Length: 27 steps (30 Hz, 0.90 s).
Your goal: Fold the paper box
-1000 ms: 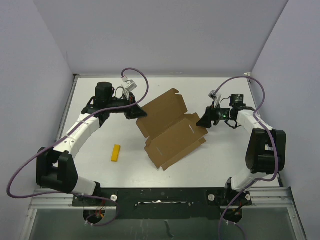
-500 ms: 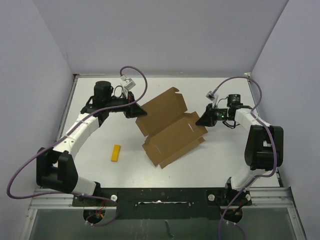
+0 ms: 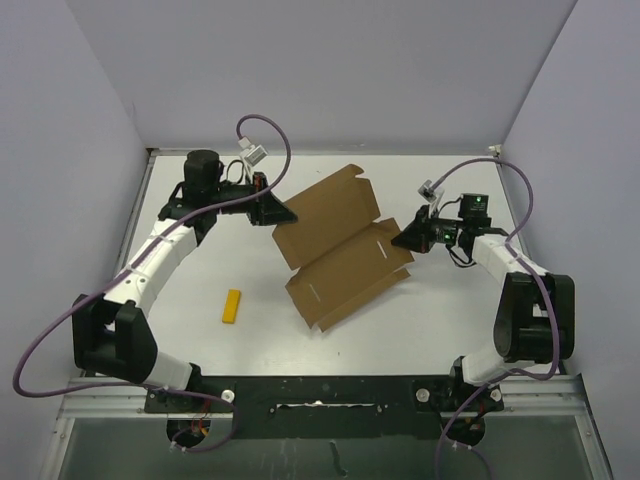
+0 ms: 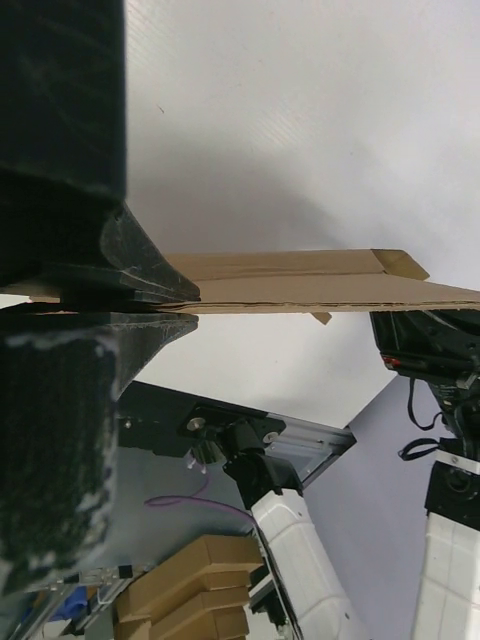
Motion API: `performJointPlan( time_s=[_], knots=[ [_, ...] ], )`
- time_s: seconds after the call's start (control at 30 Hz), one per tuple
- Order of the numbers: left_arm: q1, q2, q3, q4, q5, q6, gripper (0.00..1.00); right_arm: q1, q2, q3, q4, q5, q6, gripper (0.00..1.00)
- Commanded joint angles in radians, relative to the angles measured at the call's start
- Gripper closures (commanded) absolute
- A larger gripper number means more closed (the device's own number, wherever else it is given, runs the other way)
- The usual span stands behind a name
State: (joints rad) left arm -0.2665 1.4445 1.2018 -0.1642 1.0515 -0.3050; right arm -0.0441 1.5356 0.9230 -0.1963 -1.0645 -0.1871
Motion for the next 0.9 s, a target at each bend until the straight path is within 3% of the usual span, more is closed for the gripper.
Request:
performJointPlan(
  time_s=[0.0,0.37,0.87],
  knots=[
    [0.001,0.051,0.078,-0.004,0.042,-0.049,1.00,0.012,-0.045,-0.053,0.186,0.011,0.070,1.00],
    [-0.001,0.158,0.179,-0.161,0.019,0.051,1.00,0.040,-0.039,-0.081,0.216,0.031,0.015,1.00],
    [-0.004,0.245,0.297,-0.336,-0.015,0.162,1.00,0.083,0.000,0.012,-0.006,0.035,-0.163,0.93]
  ],
)
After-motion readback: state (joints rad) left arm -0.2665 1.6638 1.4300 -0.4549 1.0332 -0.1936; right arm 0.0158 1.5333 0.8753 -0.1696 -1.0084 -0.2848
